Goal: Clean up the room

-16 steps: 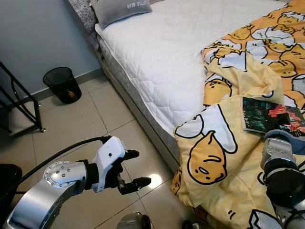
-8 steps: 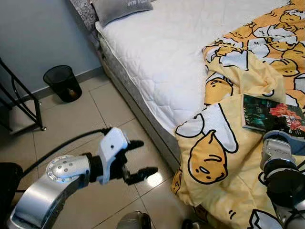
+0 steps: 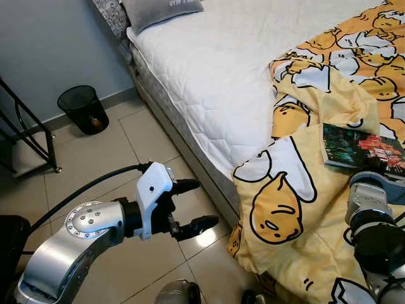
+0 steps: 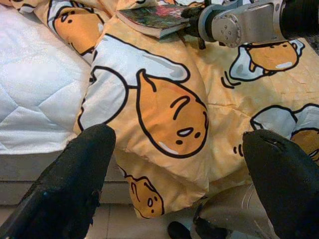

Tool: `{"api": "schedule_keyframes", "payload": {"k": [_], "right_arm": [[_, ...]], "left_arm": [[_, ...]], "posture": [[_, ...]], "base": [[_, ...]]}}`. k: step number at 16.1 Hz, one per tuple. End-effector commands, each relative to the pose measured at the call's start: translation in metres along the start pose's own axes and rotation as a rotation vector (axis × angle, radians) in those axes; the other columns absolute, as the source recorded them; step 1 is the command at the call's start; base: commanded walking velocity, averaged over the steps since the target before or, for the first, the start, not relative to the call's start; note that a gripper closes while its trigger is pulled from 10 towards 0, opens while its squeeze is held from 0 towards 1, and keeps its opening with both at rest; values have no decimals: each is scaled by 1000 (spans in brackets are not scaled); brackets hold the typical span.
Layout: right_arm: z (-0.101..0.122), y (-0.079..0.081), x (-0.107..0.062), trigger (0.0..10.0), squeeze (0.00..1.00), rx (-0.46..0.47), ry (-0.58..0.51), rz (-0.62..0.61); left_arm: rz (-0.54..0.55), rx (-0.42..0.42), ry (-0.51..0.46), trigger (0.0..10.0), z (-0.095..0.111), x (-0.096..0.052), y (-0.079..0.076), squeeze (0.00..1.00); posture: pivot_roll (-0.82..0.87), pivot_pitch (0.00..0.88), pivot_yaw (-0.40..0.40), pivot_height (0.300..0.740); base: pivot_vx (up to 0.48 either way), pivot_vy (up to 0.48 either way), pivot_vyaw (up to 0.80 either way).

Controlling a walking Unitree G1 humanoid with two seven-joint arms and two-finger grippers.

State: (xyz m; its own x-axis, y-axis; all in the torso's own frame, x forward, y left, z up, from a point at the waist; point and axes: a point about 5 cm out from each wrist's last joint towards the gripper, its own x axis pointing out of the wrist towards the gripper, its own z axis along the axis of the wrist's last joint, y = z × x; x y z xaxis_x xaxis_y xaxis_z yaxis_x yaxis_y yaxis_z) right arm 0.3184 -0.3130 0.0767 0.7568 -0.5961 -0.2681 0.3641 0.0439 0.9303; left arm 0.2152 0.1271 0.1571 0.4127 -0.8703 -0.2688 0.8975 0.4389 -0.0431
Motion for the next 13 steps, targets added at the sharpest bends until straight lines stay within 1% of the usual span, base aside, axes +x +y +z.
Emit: {"api": "schedule_keyframes", "payload": {"k": [1,7,9,10,11,12,13], "right_arm": [[-2,10,2,0,0,21,3,23],[1,11,3,0,0,33,-9,19],[5,9,3,0,0,44,-29,16],[8,8,3,0,0,46,-38,16],[11,8,4,0,0,22,-38,36],[13,11,4,0,0,-54,-20,93],[14,13,4,0,0,-97,-11,130]], "left_arm": [[-4,1,0,10000,0,1,0,733],[-1,0,-1,10000,-2,4,2,733],[9,0,-5,10000,-5,7,4,733],[14,1,-8,10000,-7,10,5,733],[19,6,-17,10000,-8,12,6,733],[41,8,-31,10000,-10,14,8,733],[53,8,-39,10000,-11,15,9,729]], "posture": [[125,118,99,740],[108,84,93,740],[84,51,87,740],[57,14,79,740],[48,0,77,740],[12,0,73,740],[1,0,75,740]], "base": [[0,0,0],[0,0,0],[0,0,0],[0,0,0],[0,0,0],[0,0,0],[0,0,0]]}}
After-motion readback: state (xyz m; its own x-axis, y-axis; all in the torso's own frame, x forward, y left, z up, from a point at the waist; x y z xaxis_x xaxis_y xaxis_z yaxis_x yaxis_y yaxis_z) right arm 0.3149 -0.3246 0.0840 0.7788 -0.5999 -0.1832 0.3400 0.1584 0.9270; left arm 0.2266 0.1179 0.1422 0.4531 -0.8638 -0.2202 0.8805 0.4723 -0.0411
